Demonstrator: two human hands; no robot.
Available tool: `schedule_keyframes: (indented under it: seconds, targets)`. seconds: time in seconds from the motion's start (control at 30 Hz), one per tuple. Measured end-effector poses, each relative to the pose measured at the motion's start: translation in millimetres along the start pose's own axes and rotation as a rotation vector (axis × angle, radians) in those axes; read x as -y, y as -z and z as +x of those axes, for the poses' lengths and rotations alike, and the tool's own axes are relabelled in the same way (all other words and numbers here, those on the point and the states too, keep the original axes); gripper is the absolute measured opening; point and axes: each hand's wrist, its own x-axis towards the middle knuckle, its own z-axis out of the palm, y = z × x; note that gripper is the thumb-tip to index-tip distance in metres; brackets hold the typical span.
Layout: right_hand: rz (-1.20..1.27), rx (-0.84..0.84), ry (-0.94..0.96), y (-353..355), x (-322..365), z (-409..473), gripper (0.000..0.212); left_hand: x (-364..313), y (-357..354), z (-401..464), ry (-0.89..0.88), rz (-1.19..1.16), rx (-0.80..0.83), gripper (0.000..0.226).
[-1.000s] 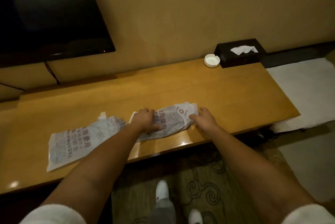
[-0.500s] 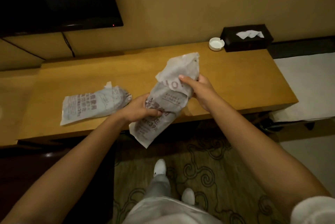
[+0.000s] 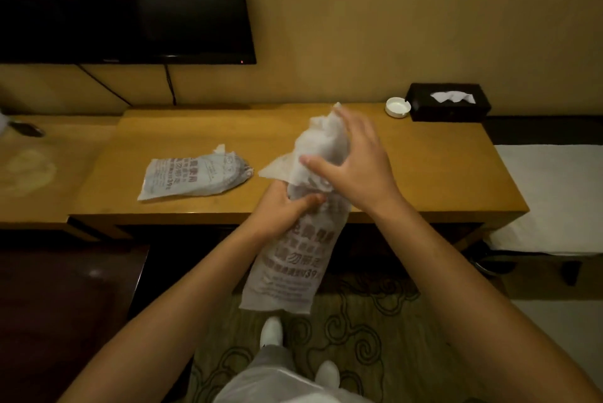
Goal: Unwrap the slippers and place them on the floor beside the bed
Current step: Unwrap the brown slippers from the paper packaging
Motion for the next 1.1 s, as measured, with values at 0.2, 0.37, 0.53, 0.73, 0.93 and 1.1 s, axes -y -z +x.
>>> schedule_keyframes:
  seconds: [0.2, 0.37, 0.53, 0.73, 0.93, 1.1]
  targets:
    - [-0.105, -0.079, 0.1, -21.6, 13.5, 4.6, 0.024, 0.0, 30.1, 1.5, -0.004, 0.241, -0.101, 0.027]
    - [-0.025, -0.275, -0.452, -1.5, -12.4, 29.1, 0.024, -7.5, 83.5, -7.2, 0.057, -0.102, 0.085, 0.025]
    - [-0.156, -0.519, -0.018, -16.2, 29.9, 25.5, 0.02, -6.6, 117.1, -6.5, -0.037, -0.015, 0.087, 0.02]
    - [0.031, 0.181, -0.12, -61.3, 84.7, 34.9, 0.026, -0.6, 134.1, -8.5, -0.094, 0.031, 0.139, 0.025]
    - [-0.172, 0.159, 0.262, -76.7, 111.4, 25.6, 0.01, -2.4, 145.1, -7.0, -0.132, 0.204, 0.151, 0.018]
    - [-0.389, -0.012, 0.668, -80.9, 116.9, 1.5, 0.006, -2.8, 141.2, -2.9, -0.171, 0.24, 0.033, 0.01]
